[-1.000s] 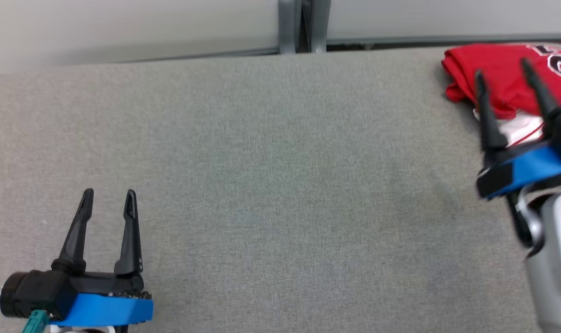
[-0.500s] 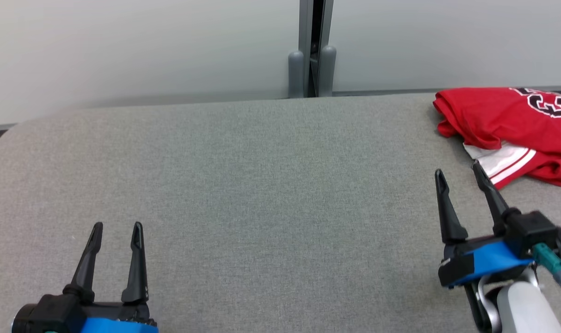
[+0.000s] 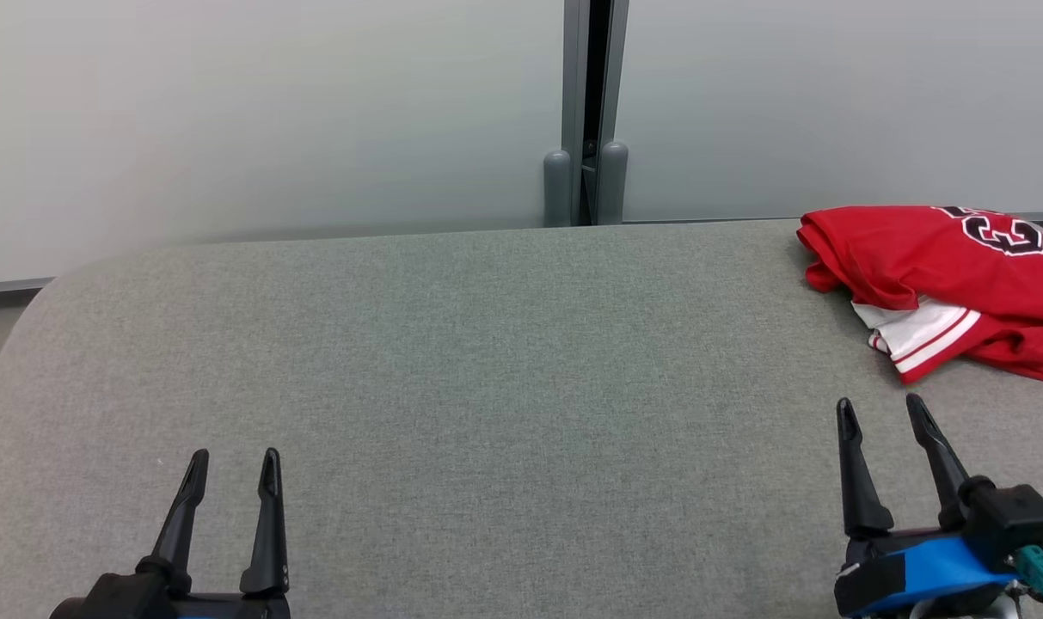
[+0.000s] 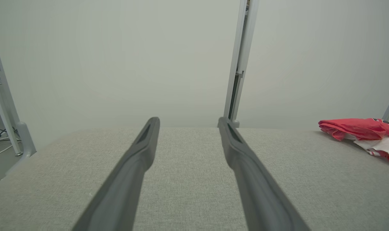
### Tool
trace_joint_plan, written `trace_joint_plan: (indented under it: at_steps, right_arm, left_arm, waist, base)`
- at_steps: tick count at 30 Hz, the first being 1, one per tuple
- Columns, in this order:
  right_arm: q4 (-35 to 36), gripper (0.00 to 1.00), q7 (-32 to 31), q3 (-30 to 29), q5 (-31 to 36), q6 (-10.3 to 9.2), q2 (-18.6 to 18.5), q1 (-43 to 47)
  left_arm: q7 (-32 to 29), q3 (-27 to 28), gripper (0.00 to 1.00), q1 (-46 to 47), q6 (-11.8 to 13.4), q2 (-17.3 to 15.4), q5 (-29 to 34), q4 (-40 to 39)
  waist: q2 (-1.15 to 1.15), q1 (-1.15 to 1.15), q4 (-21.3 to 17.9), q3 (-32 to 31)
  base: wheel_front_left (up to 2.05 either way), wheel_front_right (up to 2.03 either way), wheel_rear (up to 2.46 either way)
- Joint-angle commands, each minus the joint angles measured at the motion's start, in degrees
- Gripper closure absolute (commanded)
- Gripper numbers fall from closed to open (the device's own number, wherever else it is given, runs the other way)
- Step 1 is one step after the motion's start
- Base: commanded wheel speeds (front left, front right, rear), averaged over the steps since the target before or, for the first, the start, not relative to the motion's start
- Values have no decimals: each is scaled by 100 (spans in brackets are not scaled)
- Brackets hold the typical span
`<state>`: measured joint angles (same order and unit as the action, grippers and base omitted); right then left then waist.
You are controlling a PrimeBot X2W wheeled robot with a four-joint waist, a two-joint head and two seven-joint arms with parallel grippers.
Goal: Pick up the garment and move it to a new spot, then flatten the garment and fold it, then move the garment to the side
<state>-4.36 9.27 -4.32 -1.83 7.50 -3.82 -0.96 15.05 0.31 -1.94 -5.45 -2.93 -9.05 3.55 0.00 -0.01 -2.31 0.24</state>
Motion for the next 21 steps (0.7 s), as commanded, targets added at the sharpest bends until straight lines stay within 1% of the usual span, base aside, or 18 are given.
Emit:
trace_joint_plan:
  at_steps: [1, 8, 16, 21]
  right_arm:
    - [35, 0, -13, -7, -39, -2, 41, 112]
    - [199, 0, -30, 6, -89, -2, 87, 433]
    - [188, 0, -51, 46, -118, -2, 100, 511]
    - [157, 0, -40, 83, -167, -2, 103, 507]
  left_arm:
    - [16, 10, 0, -45, 36, -11, -21, 10]
    - [16, -25, 0, -84, 77, -9, -59, 62]
    - [16, -36, 0, -71, 85, -8, -54, 78]
    - [16, -55, 0, -86, 43, -8, -106, 87]
  waist:
    - [0, 1, 3, -4]
    - [0, 1, 1, -23]
    - [0, 1, 19, -24]
    - [0, 1, 14, -20]
  base:
    - [0, 0, 0]
    - [0, 0, 0]
    - [0, 0, 0]
    - [0, 0, 0]
